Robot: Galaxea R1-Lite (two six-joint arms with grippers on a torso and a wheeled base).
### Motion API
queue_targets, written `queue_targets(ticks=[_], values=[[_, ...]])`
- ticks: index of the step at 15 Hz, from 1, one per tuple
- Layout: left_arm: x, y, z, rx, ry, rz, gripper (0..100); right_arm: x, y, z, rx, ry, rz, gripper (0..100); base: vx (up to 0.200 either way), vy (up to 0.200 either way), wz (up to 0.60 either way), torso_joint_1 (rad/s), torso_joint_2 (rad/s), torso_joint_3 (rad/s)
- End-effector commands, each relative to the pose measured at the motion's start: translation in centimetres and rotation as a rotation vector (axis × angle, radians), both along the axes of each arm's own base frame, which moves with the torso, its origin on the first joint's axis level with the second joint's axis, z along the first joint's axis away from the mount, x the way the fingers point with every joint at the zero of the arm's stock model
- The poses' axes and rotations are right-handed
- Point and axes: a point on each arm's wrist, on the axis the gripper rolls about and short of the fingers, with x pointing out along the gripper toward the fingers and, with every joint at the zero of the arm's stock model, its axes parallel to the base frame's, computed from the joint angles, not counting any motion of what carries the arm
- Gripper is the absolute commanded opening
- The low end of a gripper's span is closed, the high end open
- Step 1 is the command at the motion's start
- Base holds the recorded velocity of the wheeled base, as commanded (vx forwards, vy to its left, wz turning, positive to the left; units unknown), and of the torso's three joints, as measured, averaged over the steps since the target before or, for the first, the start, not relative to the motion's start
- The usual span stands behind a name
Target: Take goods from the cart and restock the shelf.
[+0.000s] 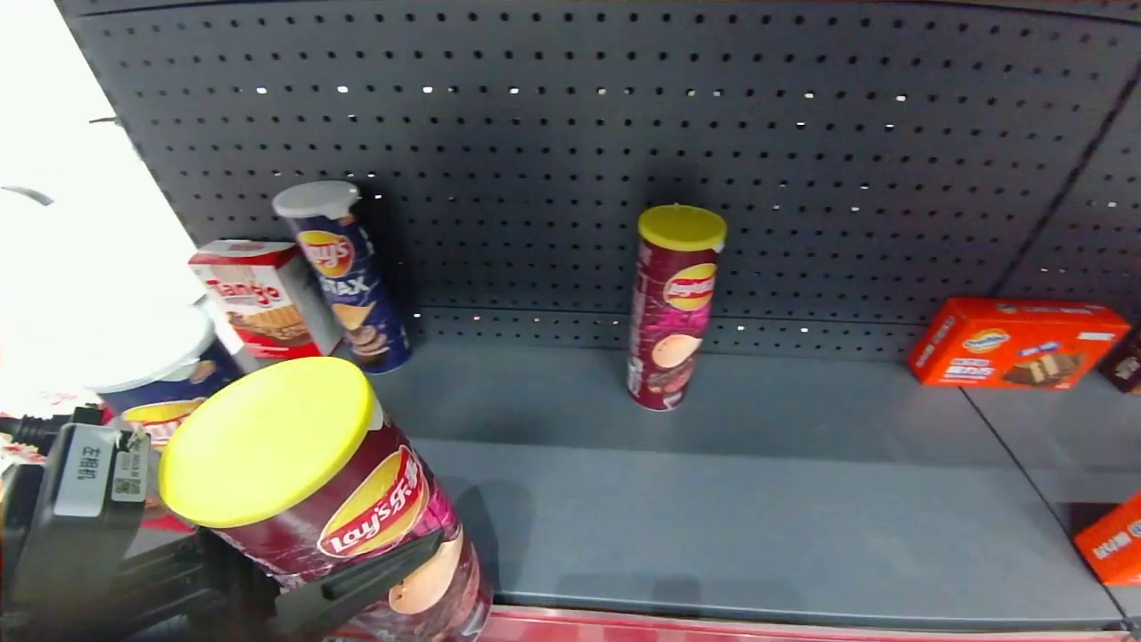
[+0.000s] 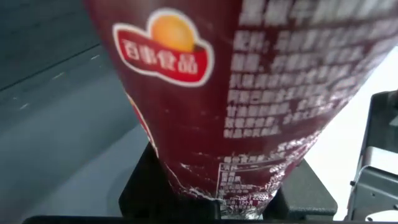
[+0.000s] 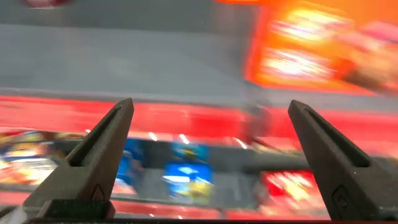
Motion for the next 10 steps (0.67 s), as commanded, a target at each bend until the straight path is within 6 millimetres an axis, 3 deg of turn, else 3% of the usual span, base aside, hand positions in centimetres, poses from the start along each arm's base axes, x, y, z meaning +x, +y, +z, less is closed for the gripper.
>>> queue_targets(ticks=[1,10], values=[[0.03,0.03,-0.1,0.002,0.004,0.003,0,0.0,0.0,0.01,0.0,-0.001,0.0,100,0.0,0.0,0.0,0.0,0.0,0.0],[-0.03,0.03,-0.1,0.002,0.001,0.0,0,0.0,0.0,-0.01,-0.002,0.001,0.0,100,0.0,0.0,0.0,0.0,0.0,0.0]])
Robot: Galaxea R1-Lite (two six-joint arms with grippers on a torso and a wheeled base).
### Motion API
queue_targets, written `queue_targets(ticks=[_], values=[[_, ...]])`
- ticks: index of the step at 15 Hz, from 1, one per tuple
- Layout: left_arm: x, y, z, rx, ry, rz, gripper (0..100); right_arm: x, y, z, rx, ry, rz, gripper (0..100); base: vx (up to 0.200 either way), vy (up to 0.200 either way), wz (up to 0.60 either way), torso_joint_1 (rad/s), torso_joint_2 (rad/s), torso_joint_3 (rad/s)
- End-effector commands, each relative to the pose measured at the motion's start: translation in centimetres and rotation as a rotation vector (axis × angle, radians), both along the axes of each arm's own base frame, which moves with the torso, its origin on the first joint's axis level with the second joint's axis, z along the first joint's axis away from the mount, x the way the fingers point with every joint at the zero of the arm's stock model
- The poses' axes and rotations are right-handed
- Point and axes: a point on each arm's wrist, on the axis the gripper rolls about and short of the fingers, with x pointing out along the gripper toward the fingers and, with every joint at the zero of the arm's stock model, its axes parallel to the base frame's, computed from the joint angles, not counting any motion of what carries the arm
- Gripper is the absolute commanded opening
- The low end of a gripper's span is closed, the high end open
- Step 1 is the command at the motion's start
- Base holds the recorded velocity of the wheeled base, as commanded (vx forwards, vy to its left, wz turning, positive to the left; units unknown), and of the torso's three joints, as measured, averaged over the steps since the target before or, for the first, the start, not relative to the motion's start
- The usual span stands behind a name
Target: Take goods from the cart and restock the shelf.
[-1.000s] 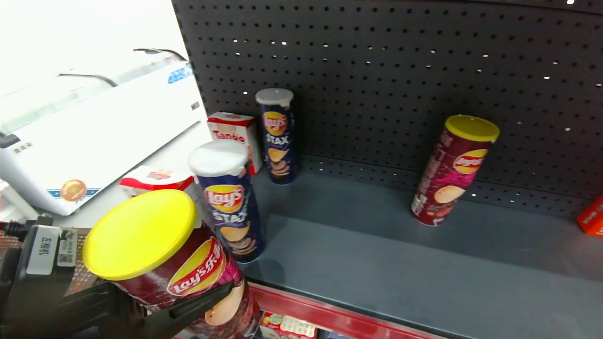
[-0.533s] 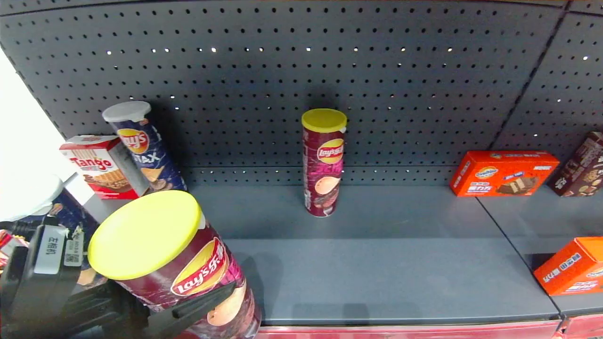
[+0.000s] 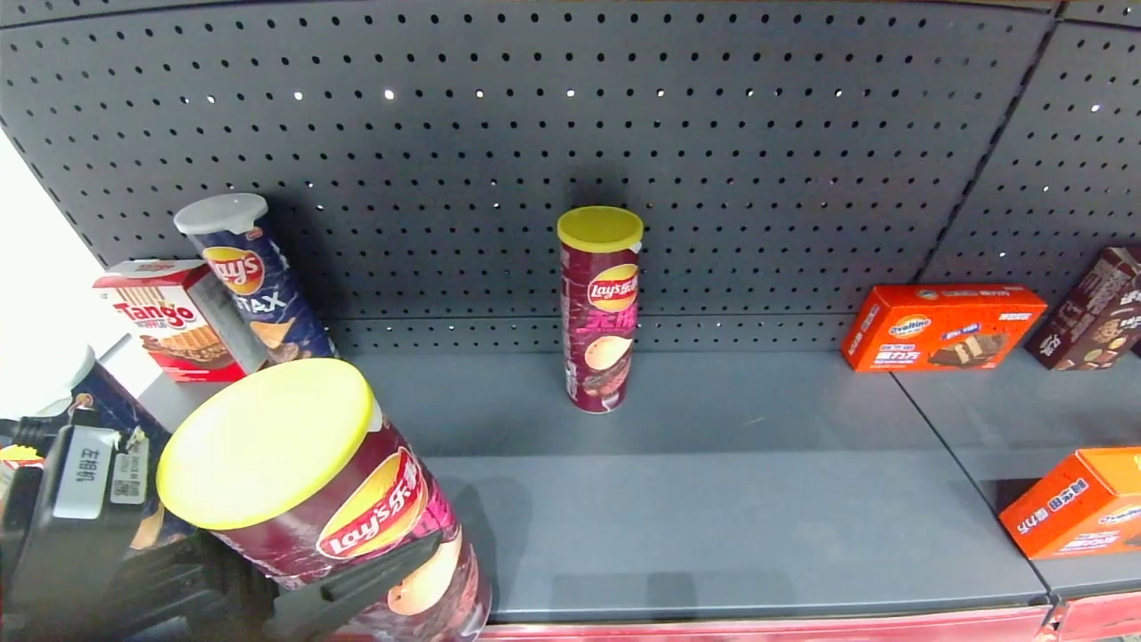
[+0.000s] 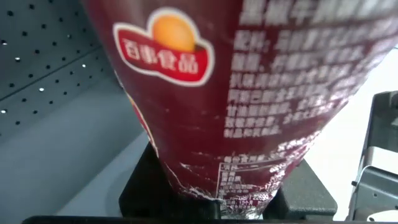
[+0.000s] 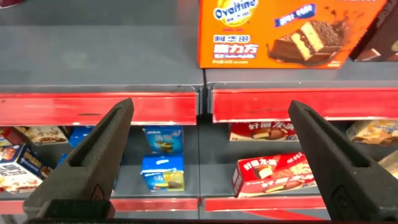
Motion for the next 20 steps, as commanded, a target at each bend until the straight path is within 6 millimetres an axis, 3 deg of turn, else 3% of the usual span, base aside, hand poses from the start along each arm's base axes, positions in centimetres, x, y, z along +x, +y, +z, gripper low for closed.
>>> queue_targets(ticks=[1,6,7,8,9,18,20], values=[[0.0,0.0,0.0,-0.001,-0.002,-0.001,0,0.0,0.0,0.0,-0.001,0.0,0.0,100,0.0,0.0,0.0,0.0,0.0,0.0],[-0.2,0.3,0.3,0.012,-0.047,0.022,0,0.0,0.0,0.1,0.027,-0.007,0.006,100,0.0,0.0,0.0,0.0,0.0,0.0],[-0.3,0.5,0.9,-0.003,-0.075,0.043,0,-0.9,0.1,5.2,0.012,-0.114,0.028,100,0.0,0.0,0.0,0.0,0.0,0.0],[-0.3,0.4,1.0,-0.005,-0.078,0.049,0,0.2,0.1,7.6,0.054,-0.03,0.053,100,0.0,0.0,0.0,0.0,0.0,0.0],[-0.3,0.5,0.8,-0.003,-0.071,0.067,0,0.5,0.1,9.8,0.077,-0.056,0.078,100,0.0,0.0,0.0,0.0,0.0,0.0],[-0.2,0.5,0.7,-0.001,-0.062,0.076,0,5.1,0.7,12.4,-0.072,0.043,0.268,100,0.0,0.0,0.0,0.0,0.0,0.0],[0.1,0.3,0.8,-0.002,-0.053,0.074,0,7.8,1.8,14.1,-0.075,0.025,0.409,100,0.0,0.0,0.0,0.0,0.0,0.0]])
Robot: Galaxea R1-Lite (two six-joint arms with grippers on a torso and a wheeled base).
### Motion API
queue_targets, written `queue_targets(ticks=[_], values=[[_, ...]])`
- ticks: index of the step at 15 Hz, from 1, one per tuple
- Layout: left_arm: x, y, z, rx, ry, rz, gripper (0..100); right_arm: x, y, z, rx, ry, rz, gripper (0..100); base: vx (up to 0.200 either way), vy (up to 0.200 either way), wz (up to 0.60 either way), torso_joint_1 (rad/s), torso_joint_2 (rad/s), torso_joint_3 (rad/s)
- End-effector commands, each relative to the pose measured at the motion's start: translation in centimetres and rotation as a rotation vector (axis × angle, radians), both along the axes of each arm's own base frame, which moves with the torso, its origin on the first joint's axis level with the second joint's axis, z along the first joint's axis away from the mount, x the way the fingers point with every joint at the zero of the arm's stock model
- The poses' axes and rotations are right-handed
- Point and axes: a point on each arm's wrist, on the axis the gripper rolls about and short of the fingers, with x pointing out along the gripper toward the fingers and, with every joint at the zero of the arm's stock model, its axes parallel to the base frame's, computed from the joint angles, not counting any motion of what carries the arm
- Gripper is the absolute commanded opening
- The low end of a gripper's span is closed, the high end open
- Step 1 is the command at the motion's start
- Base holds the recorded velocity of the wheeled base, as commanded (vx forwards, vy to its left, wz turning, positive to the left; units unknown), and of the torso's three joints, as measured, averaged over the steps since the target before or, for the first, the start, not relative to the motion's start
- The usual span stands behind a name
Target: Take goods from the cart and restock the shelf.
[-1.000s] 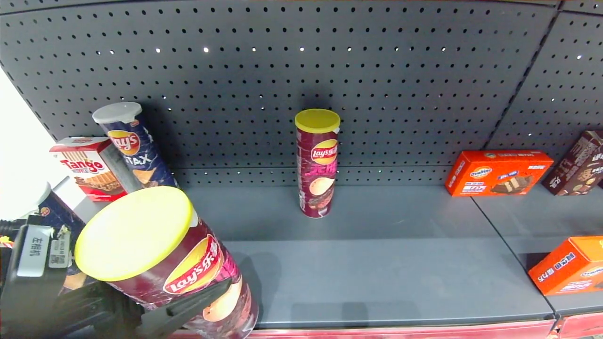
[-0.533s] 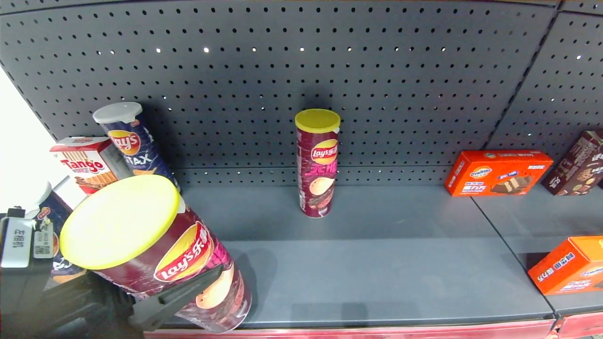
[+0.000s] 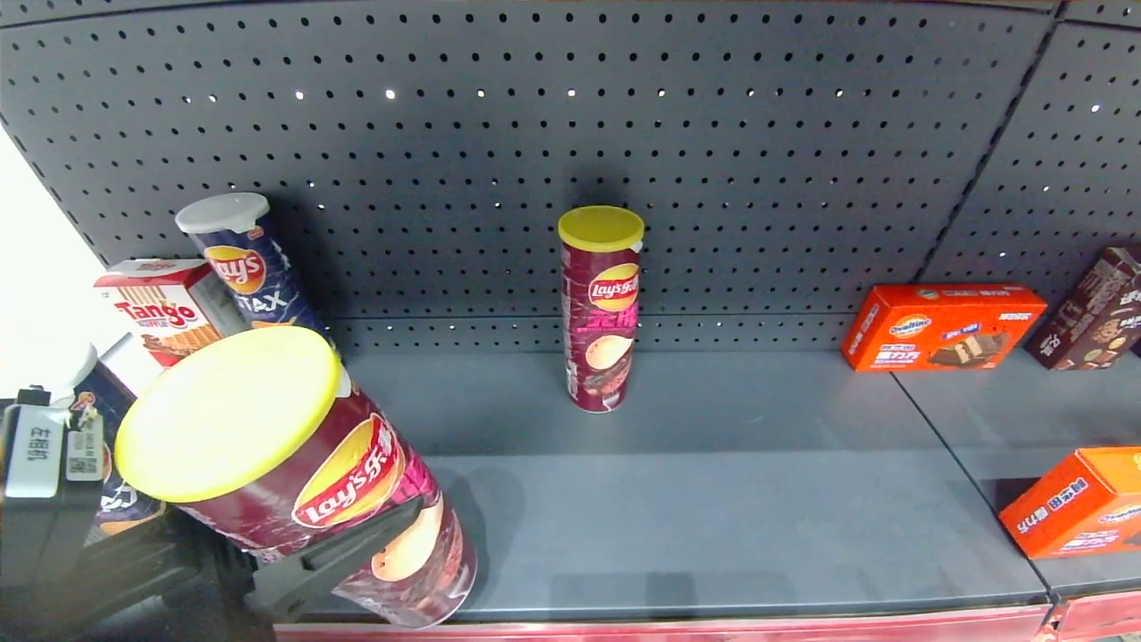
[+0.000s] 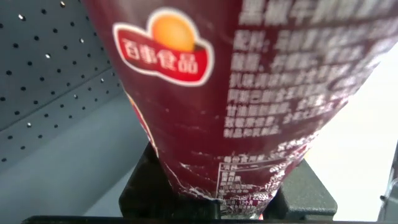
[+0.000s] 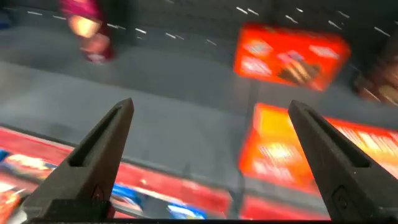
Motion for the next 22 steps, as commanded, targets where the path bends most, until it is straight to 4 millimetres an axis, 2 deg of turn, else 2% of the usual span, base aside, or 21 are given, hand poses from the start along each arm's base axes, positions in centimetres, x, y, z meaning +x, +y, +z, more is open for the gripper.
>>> queue_targets(ticks=[1,10,12,15,19,22], values=[[0.1,-0.1,-0.3,0.007,0.016,-0.002,0,3.8,1.6,0.9,-0.015,0.063,0.135,100,0.0,0.0,0.0,0.0,0.0,0.0],[0.1,-0.1,-0.4,-0.017,0.054,-0.005,0,14.7,6.8,2.3,-0.041,0.067,0.301,100,0.0,0.0,0.0,0.0,0.0,0.0],[0.1,0.0,-0.4,-0.018,0.054,-0.002,0,16.0,7.7,2.9,-0.033,0.036,0.382,100,0.0,0.0,0.0,0.0,0.0,0.0],[0.1,-0.1,-0.4,-0.02,0.052,-0.005,0,17.1,8.7,2.6,-0.031,0.031,0.42,100,0.0,0.0,0.0,0.0,0.0,0.0],[0.2,-0.1,-0.3,-0.026,0.061,-0.009,0,21.7,11.1,2.6,-0.048,-0.056,0.614,100,0.0,0.0,0.0,0.0,0.0,0.0],[0.2,-0.1,-0.3,-0.035,0.072,-0.008,0,23.9,12.3,2.8,-0.073,-0.114,0.754,100,0.0,0.0,0.0,0.0,0.0,0.0]])
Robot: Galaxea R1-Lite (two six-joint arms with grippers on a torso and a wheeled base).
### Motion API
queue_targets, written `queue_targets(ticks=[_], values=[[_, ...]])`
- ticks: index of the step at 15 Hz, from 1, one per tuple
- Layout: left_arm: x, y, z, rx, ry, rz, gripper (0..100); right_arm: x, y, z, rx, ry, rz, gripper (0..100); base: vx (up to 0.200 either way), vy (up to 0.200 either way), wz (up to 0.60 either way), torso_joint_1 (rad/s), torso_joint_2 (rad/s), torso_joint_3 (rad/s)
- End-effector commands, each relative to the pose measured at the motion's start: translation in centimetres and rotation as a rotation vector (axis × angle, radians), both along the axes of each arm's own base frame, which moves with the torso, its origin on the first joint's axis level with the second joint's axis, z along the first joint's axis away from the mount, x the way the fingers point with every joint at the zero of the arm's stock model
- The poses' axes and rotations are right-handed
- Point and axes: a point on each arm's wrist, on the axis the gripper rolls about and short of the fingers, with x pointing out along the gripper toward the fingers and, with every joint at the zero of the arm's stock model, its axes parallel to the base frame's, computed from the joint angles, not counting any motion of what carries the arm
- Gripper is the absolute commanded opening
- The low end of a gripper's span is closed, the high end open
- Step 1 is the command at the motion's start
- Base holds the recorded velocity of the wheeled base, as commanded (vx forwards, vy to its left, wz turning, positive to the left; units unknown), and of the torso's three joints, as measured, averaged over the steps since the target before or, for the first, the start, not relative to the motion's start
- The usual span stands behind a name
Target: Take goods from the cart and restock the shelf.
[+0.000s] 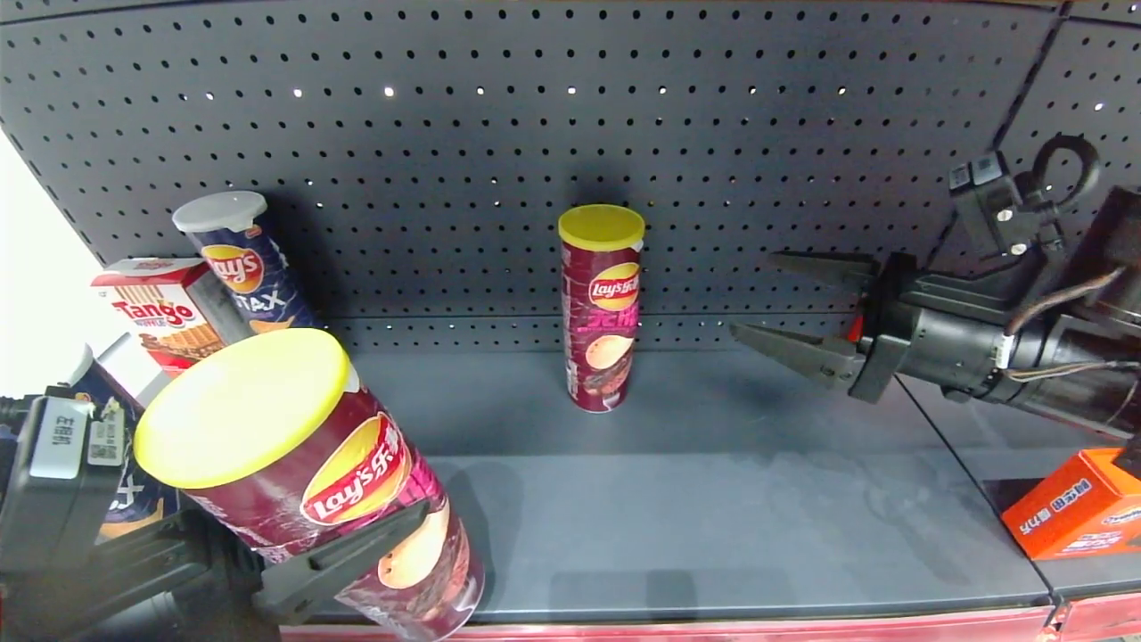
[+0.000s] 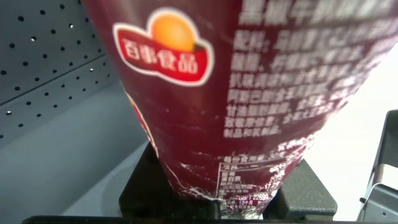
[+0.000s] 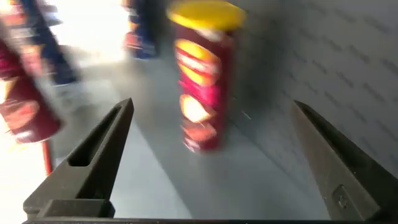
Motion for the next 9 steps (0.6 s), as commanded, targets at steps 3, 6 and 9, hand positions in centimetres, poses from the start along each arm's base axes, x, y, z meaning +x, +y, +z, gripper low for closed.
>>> queue_targets(ticks=[3,6,9], values=[[0.2,-0.1,-0.1,0.004,0.007,0.001,0,4.8,1.9,-2.7,-0.033,-0.012,0.155,100,0.0,0.0,0.0,0.0,0.0,0.0],[0.1,-0.1,-0.2,0.004,0.014,-0.001,0,6.3,2.6,-3.4,-0.037,-0.016,0.219,100,0.0,0.0,0.0,0.0,0.0,0.0],[0.2,-0.1,-0.3,0.006,0.018,-0.001,0,7.6,3.2,-4.1,-0.042,-0.005,0.239,100,0.0,0.0,0.0,0.0,0.0,0.0]])
